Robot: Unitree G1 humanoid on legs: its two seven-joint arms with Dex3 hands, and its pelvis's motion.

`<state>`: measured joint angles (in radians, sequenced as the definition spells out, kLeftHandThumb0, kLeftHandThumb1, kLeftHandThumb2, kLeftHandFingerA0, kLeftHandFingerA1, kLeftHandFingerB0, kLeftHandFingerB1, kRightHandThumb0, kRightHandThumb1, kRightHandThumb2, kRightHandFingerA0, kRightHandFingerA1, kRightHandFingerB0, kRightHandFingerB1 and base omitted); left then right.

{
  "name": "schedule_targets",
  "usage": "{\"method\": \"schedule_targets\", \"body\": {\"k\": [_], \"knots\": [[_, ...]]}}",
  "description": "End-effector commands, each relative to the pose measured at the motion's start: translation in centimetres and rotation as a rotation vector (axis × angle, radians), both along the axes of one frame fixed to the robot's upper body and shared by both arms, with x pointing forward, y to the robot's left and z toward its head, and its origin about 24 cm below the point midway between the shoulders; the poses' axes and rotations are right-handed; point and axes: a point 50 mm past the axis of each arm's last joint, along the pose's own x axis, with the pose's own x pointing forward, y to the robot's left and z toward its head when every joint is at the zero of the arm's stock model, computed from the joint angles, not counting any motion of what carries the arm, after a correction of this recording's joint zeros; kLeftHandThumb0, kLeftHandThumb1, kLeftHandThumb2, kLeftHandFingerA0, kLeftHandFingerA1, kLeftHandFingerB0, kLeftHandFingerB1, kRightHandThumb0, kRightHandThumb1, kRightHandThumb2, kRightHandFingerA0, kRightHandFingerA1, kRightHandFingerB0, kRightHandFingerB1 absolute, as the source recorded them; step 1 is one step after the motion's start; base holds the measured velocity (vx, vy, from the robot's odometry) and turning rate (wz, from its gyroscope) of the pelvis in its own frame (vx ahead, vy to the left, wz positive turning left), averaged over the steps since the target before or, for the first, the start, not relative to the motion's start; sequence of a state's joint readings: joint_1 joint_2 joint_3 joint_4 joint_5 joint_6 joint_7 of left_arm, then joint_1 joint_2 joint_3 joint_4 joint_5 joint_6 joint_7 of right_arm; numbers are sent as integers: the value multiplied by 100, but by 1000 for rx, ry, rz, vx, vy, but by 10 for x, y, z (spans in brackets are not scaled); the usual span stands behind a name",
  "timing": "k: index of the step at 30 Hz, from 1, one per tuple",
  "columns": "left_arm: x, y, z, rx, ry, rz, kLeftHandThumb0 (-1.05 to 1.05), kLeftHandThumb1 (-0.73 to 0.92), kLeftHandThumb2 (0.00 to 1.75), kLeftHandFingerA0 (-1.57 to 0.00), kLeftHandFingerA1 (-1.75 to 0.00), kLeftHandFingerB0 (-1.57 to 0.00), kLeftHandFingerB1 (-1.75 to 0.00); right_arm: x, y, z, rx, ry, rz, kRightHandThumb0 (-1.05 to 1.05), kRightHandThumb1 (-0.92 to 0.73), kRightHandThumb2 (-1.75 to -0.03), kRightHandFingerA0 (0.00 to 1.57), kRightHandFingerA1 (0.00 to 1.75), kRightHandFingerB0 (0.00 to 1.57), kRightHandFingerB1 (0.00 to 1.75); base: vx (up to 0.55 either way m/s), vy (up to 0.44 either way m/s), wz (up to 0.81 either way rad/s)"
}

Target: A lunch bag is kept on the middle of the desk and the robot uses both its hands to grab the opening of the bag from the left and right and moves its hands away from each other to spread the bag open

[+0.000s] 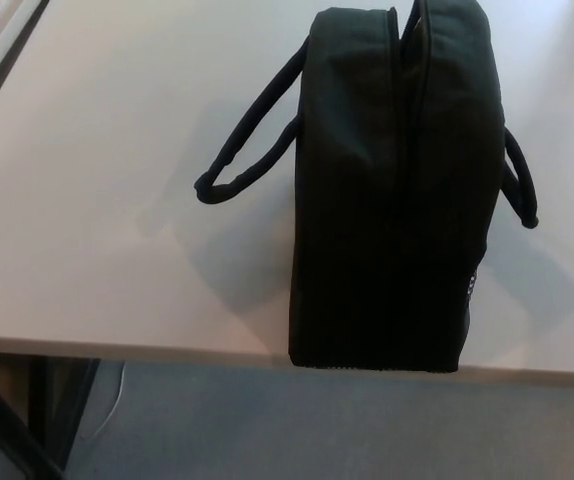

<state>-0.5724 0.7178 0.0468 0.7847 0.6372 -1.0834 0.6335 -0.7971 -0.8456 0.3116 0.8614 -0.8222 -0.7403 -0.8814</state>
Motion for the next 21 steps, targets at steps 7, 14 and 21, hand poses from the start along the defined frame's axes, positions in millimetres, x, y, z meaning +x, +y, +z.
{"method": "schedule_targets", "body": {"k": [7, 14, 21], "knots": [[32, -78, -12, 368, 20, -227, -13, 52, 57, -40, -34, -29, -32, 41, 48, 48, -320, 151, -9, -27, -48, -96, 0, 48, 0, 49, 0, 0, 0], [37, -111, -22, 429, -11, -344, -9, 38, 87, -28, -54, -13, -49, 50, 69, 54, -376, 152, 5, -41, -54, -58, 21, 32, 14, 27, 0, 0, 0], [35, -140, -31, 465, -56, -467, -13, 57, 59, -44, -35, -29, -33, 58, 91, 47, -350, 159, 68, -42, -44, -64, 21, 39, 15, 34, 0, 0, 0]]}}
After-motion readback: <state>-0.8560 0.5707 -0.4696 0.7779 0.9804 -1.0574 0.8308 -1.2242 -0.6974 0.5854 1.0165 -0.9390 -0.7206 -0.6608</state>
